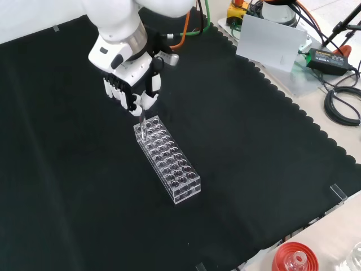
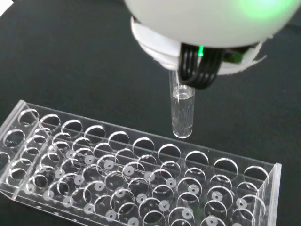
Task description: Pick up the test tube.
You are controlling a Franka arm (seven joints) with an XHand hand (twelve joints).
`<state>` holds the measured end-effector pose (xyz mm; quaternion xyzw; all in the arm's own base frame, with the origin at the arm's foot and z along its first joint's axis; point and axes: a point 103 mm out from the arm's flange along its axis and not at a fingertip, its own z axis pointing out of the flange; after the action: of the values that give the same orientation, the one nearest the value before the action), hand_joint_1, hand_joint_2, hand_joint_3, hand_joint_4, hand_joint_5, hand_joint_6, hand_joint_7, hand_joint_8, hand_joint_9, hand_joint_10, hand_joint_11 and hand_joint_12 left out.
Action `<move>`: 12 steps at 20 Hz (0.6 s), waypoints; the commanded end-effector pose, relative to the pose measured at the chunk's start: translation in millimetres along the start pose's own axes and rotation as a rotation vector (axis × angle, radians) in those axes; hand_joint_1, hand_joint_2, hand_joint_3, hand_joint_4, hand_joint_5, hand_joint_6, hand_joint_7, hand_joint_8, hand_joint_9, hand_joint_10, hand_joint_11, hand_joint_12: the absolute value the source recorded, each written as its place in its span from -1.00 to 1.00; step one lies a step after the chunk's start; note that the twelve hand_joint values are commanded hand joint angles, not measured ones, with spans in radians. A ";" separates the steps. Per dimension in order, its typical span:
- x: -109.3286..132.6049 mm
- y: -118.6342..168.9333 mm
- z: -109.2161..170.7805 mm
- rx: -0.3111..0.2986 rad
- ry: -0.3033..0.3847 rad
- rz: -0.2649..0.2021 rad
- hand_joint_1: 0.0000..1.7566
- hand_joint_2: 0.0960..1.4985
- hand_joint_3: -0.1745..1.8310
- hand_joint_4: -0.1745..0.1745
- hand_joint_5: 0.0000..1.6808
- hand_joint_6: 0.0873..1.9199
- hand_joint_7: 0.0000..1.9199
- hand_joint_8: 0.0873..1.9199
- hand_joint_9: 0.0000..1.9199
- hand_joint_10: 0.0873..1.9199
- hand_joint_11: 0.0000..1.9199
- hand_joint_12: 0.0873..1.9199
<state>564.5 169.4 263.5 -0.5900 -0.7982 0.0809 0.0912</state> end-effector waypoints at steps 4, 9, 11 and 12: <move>-0.4 -20.9 -39.0 -0.059 -0.001 -0.027 0.65 -0.46 0.03 -1.00 0.63 -0.51 0.59 -0.49 0.43 -0.64 0.21 0.02; 1.0 -30.7 -55.0 -0.085 -0.006 -0.042 0.65 -0.46 0.04 -1.00 0.64 -0.51 0.59 -0.50 0.43 -0.64 0.21 0.02; 1.5 -30.8 -55.4 -0.081 -0.009 -0.043 0.65 -0.46 0.04 -1.00 0.64 -0.51 0.59 -0.50 0.43 -0.64 0.21 0.02; 1.3 -31.6 -56.1 -0.081 -0.009 -0.042 0.65 -0.46 0.04 -1.00 0.64 -0.51 0.59 -0.50 0.43 -0.64 0.21 0.02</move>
<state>552.3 163.8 322.4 -0.5791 -0.8112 0.0478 0.0650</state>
